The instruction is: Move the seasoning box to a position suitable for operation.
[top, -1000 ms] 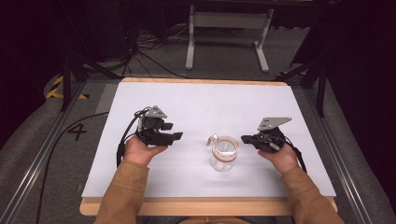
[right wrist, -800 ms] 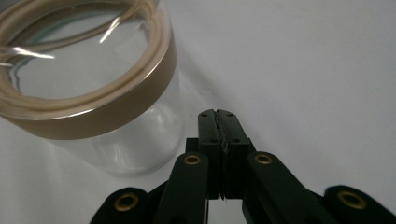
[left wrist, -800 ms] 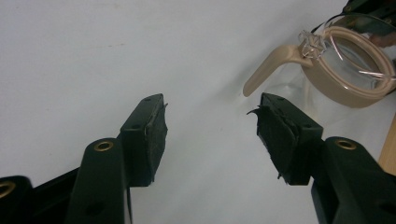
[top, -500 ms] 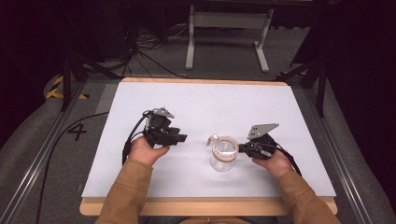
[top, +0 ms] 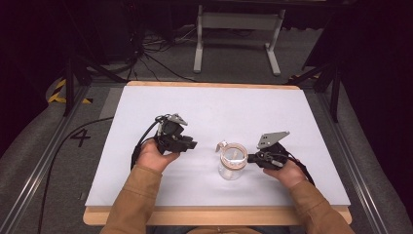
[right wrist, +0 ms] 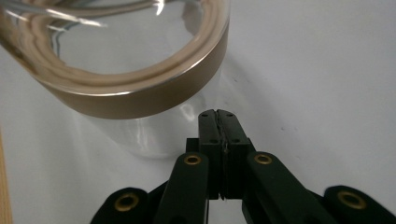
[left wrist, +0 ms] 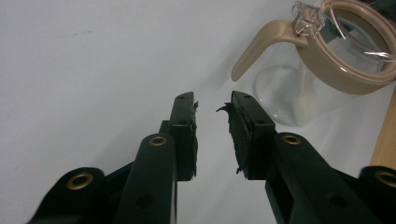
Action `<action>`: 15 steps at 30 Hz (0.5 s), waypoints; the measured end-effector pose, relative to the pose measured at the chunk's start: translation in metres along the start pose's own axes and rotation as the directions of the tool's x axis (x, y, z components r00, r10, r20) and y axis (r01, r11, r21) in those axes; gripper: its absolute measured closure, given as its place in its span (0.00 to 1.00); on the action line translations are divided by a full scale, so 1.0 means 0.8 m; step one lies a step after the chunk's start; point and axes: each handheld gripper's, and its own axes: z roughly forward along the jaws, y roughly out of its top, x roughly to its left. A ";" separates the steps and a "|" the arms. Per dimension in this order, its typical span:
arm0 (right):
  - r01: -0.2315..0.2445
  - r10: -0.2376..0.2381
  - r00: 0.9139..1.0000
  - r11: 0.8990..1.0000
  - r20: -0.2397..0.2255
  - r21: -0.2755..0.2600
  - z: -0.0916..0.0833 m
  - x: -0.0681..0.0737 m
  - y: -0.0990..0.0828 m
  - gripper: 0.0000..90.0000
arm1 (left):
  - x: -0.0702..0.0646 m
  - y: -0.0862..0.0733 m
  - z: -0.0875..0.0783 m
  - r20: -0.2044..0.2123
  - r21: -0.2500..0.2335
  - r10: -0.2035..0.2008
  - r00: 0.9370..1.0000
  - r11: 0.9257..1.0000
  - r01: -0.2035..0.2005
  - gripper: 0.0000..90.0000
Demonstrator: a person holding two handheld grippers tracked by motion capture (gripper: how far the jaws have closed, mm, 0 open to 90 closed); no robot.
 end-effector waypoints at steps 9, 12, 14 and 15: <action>0.033 -0.032 0.999 0.999 -0.037 0.031 0.007 0.019 0.004 1.00 | -0.005 0.003 0.012 -0.013 0.034 0.057 0.998 0.998 -0.057 0.91; 0.042 -0.041 0.998 0.998 -0.047 0.035 0.009 0.023 0.004 1.00 | -0.008 0.004 0.017 -0.009 0.025 0.085 0.996 0.996 -0.085 0.93; 0.042 -0.041 0.998 0.998 -0.053 0.035 0.009 0.023 0.003 0.99 | -0.011 0.006 0.022 -0.013 0.022 0.119 0.993 0.993 -0.119 0.93; 0.049 -0.047 0.997 0.998 -0.055 0.032 0.008 0.022 0.003 0.99 | -0.014 0.007 0.026 -0.013 0.018 0.122 0.992 0.992 -0.122 0.93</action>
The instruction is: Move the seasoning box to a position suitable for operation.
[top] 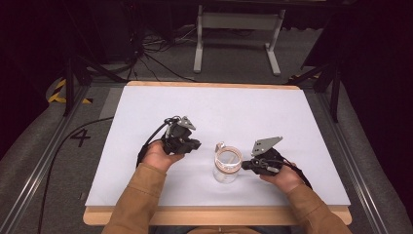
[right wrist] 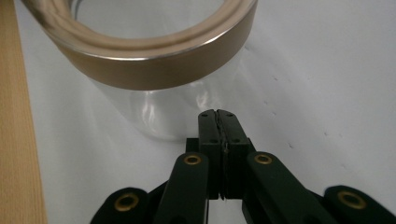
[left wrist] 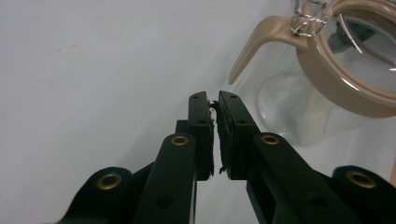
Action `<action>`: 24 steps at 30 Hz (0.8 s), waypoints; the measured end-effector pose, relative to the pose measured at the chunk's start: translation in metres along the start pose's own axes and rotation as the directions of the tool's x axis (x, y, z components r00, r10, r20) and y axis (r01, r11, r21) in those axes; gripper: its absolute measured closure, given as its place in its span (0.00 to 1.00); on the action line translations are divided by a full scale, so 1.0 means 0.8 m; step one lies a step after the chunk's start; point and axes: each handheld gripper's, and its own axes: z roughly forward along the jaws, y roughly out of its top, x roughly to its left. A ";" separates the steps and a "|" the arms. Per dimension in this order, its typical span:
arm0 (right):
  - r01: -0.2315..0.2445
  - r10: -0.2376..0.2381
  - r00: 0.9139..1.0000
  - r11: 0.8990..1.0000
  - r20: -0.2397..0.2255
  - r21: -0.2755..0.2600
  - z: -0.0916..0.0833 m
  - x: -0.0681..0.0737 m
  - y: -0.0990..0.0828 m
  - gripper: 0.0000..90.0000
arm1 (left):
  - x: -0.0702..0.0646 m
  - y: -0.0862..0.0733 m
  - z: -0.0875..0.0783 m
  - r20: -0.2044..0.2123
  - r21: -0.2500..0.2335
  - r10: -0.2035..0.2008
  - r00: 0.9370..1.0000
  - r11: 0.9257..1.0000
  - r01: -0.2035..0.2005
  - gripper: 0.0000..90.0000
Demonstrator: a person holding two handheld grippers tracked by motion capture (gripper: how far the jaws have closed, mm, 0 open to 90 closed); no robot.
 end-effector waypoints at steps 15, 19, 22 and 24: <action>-0.050 0.051 0.997 0.999 0.054 -0.022 -0.016 -0.013 -0.019 0.99 | -0.016 0.014 0.046 0.044 -0.020 0.065 0.997 0.998 -0.065 0.98; -0.052 0.053 0.997 0.998 0.058 -0.029 -0.018 -0.014 -0.021 0.99 | -0.018 0.015 0.049 0.056 -0.010 0.065 0.996 0.998 -0.065 0.98; -0.056 0.057 0.997 0.998 0.060 -0.029 -0.019 -0.014 -0.021 0.99 | -0.017 0.016 0.047 0.065 -0.005 0.078 0.995 0.997 -0.078 0.98; -0.050 0.052 0.997 0.998 0.060 -0.027 -0.018 -0.013 -0.022 0.99 | -0.017 0.016 0.047 0.067 -0.002 0.077 0.995 0.997 -0.077 0.98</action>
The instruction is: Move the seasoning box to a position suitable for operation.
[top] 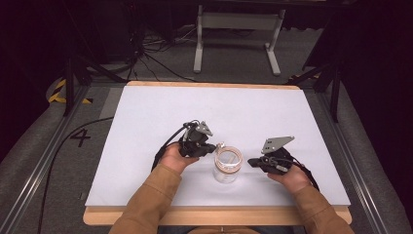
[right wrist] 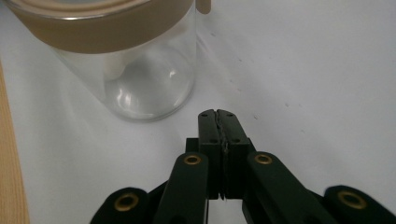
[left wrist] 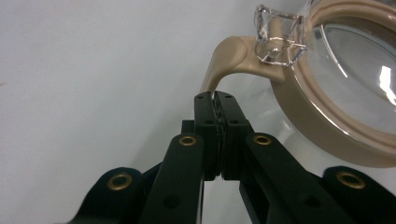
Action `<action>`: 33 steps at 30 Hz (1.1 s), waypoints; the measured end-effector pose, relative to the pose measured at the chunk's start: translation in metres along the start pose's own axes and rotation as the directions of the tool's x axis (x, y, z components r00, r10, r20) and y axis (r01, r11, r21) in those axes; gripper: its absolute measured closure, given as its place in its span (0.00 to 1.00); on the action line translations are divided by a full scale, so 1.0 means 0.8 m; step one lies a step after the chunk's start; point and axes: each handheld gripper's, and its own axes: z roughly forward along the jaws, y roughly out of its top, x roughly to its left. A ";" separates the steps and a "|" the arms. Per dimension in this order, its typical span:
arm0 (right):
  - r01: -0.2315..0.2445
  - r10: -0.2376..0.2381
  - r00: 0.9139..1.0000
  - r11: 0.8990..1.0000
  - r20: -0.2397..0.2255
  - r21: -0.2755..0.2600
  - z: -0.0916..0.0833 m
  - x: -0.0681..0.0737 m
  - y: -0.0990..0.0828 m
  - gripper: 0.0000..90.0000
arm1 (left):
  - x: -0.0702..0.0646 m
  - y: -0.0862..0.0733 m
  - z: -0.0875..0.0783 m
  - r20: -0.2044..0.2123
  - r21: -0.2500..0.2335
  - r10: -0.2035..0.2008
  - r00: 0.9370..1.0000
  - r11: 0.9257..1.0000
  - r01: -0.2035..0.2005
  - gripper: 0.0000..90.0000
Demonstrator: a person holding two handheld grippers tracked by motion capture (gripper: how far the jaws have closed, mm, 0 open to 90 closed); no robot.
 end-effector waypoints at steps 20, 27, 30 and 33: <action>-0.026 0.026 0.999 1.000 0.021 0.002 -0.013 0.004 -0.015 0.99 | 0.006 0.013 0.022 0.006 -0.014 0.016 1.000 1.000 -0.016 0.99; -0.037 0.037 0.999 0.999 0.037 0.004 -0.020 0.006 -0.025 0.99 | 0.010 0.022 0.033 0.026 -0.021 0.032 0.999 0.999 -0.031 0.99; -0.046 0.046 0.998 0.999 0.045 0.001 -0.024 0.006 -0.029 0.99 | 0.011 0.025 0.036 0.032 -0.021 0.041 0.999 0.999 -0.041 0.99; -0.058 0.058 0.997 0.998 0.050 -0.001 -0.028 0.005 -0.033 0.99 | 0.012 0.026 0.036 0.038 -0.019 0.038 0.999 0.999 -0.037 0.99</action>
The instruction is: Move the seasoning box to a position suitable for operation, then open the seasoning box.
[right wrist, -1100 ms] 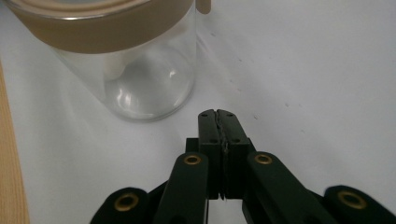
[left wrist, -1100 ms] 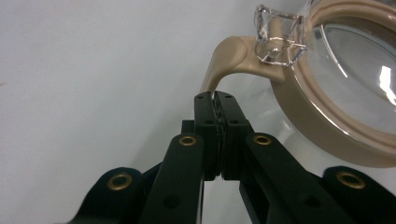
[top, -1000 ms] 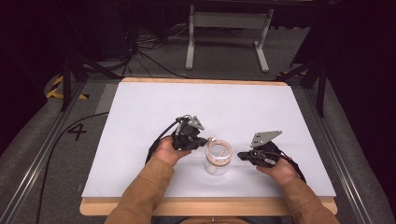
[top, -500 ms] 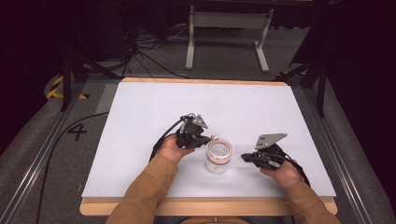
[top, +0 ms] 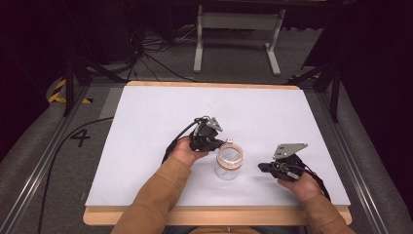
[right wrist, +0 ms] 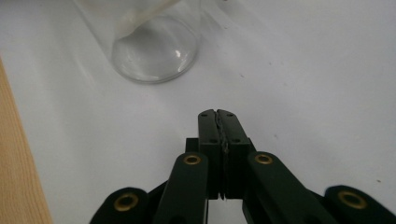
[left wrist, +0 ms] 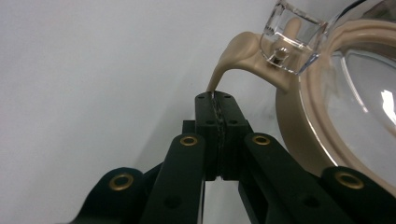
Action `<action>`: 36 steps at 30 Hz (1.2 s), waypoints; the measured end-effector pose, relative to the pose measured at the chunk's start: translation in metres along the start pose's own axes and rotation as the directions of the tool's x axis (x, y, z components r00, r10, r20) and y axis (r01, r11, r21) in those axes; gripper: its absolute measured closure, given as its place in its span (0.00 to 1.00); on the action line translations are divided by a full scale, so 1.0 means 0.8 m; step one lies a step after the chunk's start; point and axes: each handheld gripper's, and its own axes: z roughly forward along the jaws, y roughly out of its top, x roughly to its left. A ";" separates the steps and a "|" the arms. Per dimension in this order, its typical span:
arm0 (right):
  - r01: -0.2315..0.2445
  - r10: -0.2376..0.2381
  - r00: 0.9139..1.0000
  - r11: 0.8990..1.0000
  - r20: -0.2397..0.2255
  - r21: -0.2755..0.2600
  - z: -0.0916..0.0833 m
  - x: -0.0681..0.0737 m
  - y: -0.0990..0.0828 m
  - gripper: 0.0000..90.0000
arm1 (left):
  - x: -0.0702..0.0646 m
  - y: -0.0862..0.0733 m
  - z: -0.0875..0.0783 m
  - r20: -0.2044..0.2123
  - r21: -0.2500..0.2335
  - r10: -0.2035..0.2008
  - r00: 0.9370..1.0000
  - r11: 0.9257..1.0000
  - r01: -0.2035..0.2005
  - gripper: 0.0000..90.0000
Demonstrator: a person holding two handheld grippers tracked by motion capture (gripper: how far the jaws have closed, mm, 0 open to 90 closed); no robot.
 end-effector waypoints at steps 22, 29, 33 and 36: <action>-0.012 0.012 1.000 0.997 0.009 -0.070 -0.005 -0.002 0.007 0.99 | -0.020 0.016 -0.081 0.046 -0.291 -0.074 0.996 0.953 0.084 0.96; -0.005 0.005 1.000 0.997 -0.002 -0.082 -0.005 0.005 0.011 0.99 | -0.030 0.022 -0.066 0.036 -0.324 -0.074 0.997 0.942 0.082 0.96; 0.000 -0.001 1.000 0.996 -0.008 -0.092 -0.008 0.010 0.013 0.99 | -0.030 0.023 -0.056 0.033 -0.315 -0.083 0.996 0.945 0.089 0.96; 0.006 -0.007 1.000 0.994 -0.017 -0.105 -0.011 0.013 0.016 0.99 | -0.031 0.022 -0.050 0.033 -0.294 -0.079 0.996 0.952 0.085 0.96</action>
